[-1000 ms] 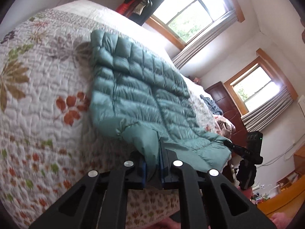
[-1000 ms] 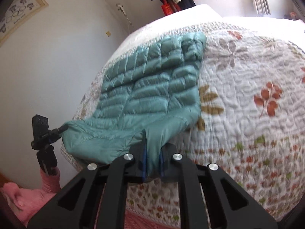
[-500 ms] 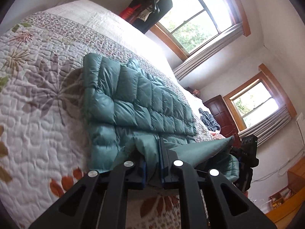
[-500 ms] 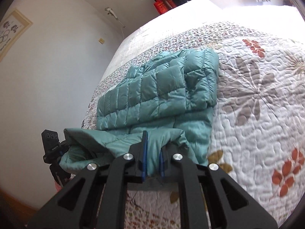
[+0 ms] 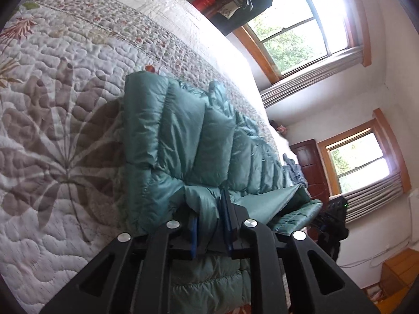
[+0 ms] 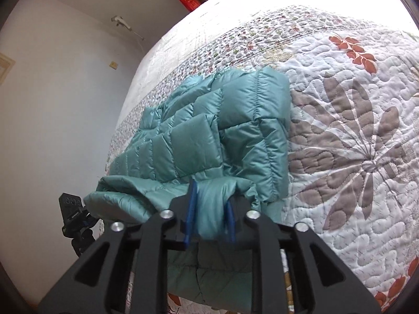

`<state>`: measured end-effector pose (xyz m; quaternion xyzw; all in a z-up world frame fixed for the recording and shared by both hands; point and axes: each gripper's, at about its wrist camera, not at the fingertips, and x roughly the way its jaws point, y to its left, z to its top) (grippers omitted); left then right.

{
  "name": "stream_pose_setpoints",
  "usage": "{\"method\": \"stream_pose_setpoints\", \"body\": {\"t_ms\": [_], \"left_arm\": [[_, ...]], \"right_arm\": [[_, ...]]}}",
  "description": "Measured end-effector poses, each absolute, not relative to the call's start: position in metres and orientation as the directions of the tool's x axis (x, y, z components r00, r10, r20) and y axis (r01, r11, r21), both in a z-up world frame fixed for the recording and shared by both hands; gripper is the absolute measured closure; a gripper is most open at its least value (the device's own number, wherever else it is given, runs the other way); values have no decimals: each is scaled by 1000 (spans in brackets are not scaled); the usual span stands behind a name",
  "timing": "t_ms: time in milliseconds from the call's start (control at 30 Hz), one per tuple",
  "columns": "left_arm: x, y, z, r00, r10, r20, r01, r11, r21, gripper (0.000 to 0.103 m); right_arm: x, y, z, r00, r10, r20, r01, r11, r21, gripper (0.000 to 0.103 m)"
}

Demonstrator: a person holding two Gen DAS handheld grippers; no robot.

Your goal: Fold large clothes

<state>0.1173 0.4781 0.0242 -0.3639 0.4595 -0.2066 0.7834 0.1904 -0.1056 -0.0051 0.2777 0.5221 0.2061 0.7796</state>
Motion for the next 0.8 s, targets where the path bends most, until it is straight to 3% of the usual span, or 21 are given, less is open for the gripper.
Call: {"method": "stream_pose_setpoints", "body": {"t_ms": [67, 200, 300, 467, 633, 667, 767, 800], "left_arm": [[111, 483, 33, 506, -666, -547, 12, 640, -768, 82], [94, 494, 47, 551, -651, -522, 28, 640, -768, 69], [76, 502, 58, 623, -570, -535, 37, 705, -708, 57], [74, 487, 48, 607, -498, -619, 52, 802, -594, 49], [85, 461, 26, 550, -477, -685, 58, 840, -539, 45], [85, 457, 22, 541, -480, -690, 63, 842, -536, 45], [85, 443, 21, 542, -450, -710, 68, 865, -497, 46], [85, 440, 22, 547, -437, -714, 72, 874, -480, 53]], "right_arm": [[187, -115, 0, 410, 574, -709, -15, 781, 624, 48], [174, -133, 7, 460, 551, -696, -24, 791, 611, 47], [165, -131, 10, 467, 544, -697, -62, 807, 588, 42], [169, -107, 8, 457, 494, -740, -125, 859, 496, 29], [181, -76, -11, 395, 491, -777, -151, 868, 472, 29], [183, -71, -15, 388, 480, -787, -149, 875, 460, 32], [182, -59, -20, 378, 413, -829, -147, 911, 386, 60], [179, -58, -19, 385, 410, -827, -154, 912, 380, 72]]}}
